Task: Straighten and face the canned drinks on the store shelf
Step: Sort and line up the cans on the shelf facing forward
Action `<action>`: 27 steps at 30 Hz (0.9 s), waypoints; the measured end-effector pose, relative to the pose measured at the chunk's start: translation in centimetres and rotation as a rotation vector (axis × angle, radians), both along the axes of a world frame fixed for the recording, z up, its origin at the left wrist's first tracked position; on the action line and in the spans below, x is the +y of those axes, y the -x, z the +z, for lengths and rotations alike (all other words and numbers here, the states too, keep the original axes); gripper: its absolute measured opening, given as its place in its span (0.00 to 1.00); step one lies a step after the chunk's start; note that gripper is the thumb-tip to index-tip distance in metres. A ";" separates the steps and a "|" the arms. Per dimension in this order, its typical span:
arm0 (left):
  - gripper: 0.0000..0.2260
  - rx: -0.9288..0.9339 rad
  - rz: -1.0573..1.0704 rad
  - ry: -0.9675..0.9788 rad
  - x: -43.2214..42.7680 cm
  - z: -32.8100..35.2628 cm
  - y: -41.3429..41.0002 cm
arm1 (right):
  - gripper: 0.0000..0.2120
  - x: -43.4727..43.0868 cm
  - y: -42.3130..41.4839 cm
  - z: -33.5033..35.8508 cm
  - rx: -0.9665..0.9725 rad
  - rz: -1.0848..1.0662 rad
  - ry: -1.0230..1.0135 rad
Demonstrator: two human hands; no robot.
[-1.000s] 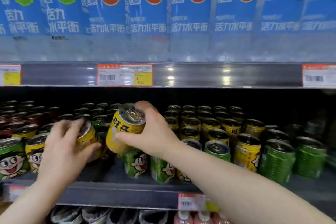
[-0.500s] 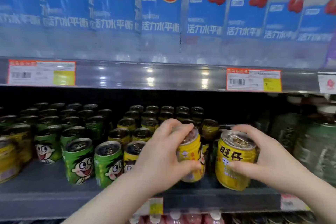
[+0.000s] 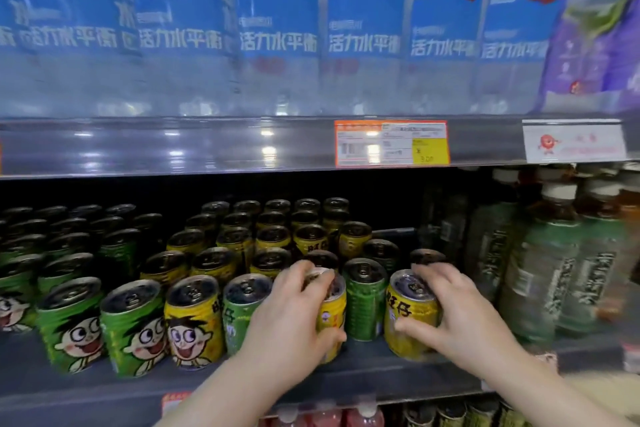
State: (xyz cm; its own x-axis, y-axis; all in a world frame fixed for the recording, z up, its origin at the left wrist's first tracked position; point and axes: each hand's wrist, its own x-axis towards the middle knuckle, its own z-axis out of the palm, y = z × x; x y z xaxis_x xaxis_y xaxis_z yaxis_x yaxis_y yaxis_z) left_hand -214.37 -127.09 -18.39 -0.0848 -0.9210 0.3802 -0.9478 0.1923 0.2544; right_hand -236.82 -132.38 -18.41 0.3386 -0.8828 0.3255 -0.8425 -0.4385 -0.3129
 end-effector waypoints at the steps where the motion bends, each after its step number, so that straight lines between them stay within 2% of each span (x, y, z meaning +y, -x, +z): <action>1: 0.35 -0.021 0.010 0.000 -0.2 -0.2 0.3 | 0.43 -0.2 0.0 -0.2 0.031 -0.003 0.020; 4: 0.34 -0.043 0.041 -0.017 -0.4 -0.8 1.1 | 0.43 -0.6 0.4 0.0 0.106 0.035 0.049; 6: 0.34 -0.131 0.060 -0.006 -0.7 -1.1 1.2 | 0.47 -1.1 0.9 0.6 0.003 0.063 0.035; 7: 0.35 -0.165 0.063 0.023 -0.9 -1.1 1.2 | 0.43 -1.9 1.4 0.7 -0.102 0.051 0.050; 8: 0.34 -0.195 0.088 0.078 -0.9 -1.0 1.3 | 0.36 -2.9 1.9 0.8 -0.187 0.016 0.071; 10: 0.34 -0.192 0.108 0.054 -1.1 -0.2 2.0 | 0.26 -4.6 2.3 1.6 -0.275 -0.048 0.056; 11: 0.34 -0.157 0.112 0.048 -1.3 0.2 2.3 | 0.25 -5.3 2.3 1.8 -0.310 -0.056 -0.030; 13: 0.33 -0.151 0.112 0.033 -2.4 1.5 3.2 | 0.25 -6.2 1.8 2.1 -0.446 -0.065 -0.327; 15: 0.32 -0.179 0.090 -0.081 -3.8 2.9 4.2 | 0.26 -6.8 1.5 2.0 -0.611 -0.084 -0.573; 18: 0.34 -0.279 0.061 -0.302 -5.4 3.7 4.7 | 0.25 -7.3 1.3 1.9 -0.684 -0.109 -0.685; 21: 0.36 -0.299 0.069 -0.309 -6.2 3.2 4.5 | 0.20 -7.8 1.1 1.5 -0.672 -0.131 -0.620; 24: 0.36 -0.215 0.081 -0.235 -6.1 3.2 4.6 | 0.14 -8.1 1.2 1.7 -0.603 -0.135 -0.346; 27: 0.36 0.064 0.075 -0.084 -5.4 3.9 4.6 | 0.20 -7.3 1.2 4.1 -0.544 -0.095 -0.094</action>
State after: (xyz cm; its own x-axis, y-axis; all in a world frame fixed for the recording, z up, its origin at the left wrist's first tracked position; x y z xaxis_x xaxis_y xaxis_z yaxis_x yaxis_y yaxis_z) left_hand -219.01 -132.54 -14.52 0.0078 -0.9528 0.3034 -0.9399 0.0966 0.3276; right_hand -238.03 -139.64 -14.30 0.0616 -0.9348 0.3499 -0.5834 -0.3182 -0.7473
